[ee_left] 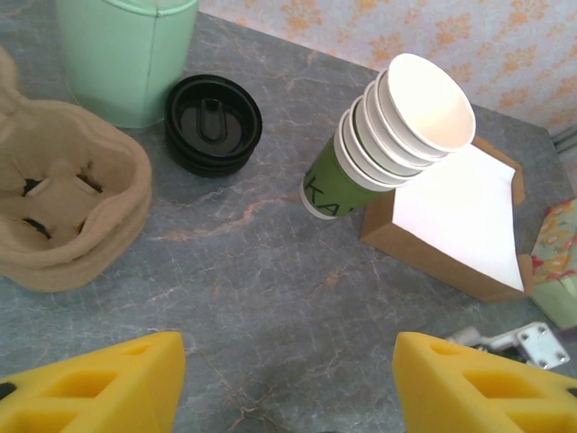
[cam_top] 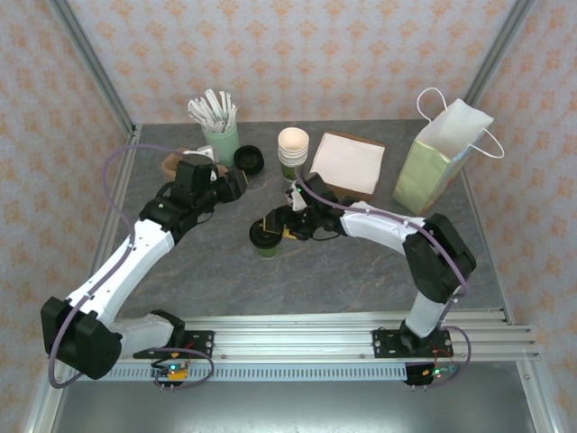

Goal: Pack the takeout coffee

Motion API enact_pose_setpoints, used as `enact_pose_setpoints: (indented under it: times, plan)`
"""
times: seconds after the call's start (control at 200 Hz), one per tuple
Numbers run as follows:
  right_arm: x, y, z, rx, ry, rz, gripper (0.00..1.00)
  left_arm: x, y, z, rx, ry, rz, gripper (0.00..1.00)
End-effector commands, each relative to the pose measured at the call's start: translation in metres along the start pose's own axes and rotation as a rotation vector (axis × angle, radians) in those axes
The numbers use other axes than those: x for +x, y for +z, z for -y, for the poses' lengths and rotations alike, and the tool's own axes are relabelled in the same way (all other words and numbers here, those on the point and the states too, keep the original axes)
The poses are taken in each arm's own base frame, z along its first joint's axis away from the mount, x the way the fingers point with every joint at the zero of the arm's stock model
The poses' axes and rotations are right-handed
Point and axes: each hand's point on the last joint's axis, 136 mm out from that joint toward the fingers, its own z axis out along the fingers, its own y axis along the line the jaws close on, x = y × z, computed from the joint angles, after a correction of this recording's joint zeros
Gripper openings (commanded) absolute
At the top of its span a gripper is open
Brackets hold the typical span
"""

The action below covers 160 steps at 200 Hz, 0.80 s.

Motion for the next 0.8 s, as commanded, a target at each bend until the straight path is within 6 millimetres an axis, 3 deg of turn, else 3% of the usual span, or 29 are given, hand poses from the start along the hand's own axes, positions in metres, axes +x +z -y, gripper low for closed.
enact_pose_setpoints:
  times: [0.0,0.105,0.255,0.355,0.46,0.586,0.711,0.796]
  plan:
    - [-0.003,0.007,-0.022,-0.037,-0.024,-0.001,0.66,-0.006,-0.008,-0.015,-0.065,0.009,0.034,0.63]
    - [-0.005,0.003,-0.034,-0.048,-0.046,0.006,0.71,-0.012,-0.011,-0.018,-0.072,-0.005,0.058,0.63]
    - [-0.008,-0.024,-0.036,0.018,-0.109,0.043,0.81,-0.02,-0.016,-0.015,-0.058,-0.027,0.097,0.64]
    - [-0.017,-0.057,-0.025,0.081,-0.13,0.096,0.84,-0.023,-0.016,-0.012,-0.039,-0.04,0.107,0.64]
    - [-0.035,-0.106,-0.006,0.211,-0.168,0.217,0.85,-0.024,-0.014,-0.015,-0.059,-0.037,0.119,0.64]
    - [-0.048,-0.136,-0.003,0.336,-0.255,0.296,0.85,-0.033,-0.006,-0.047,-0.188,-0.048,0.152,0.61]
    - [-0.059,-0.137,-0.01,0.316,-0.269,0.349,0.85,-0.041,0.01,-0.102,-0.315,-0.186,0.133,0.57]
    - [-0.064,-0.134,-0.013,0.3,-0.275,0.363,0.84,-0.045,0.022,-0.126,-0.367,-0.227,0.102,0.55]
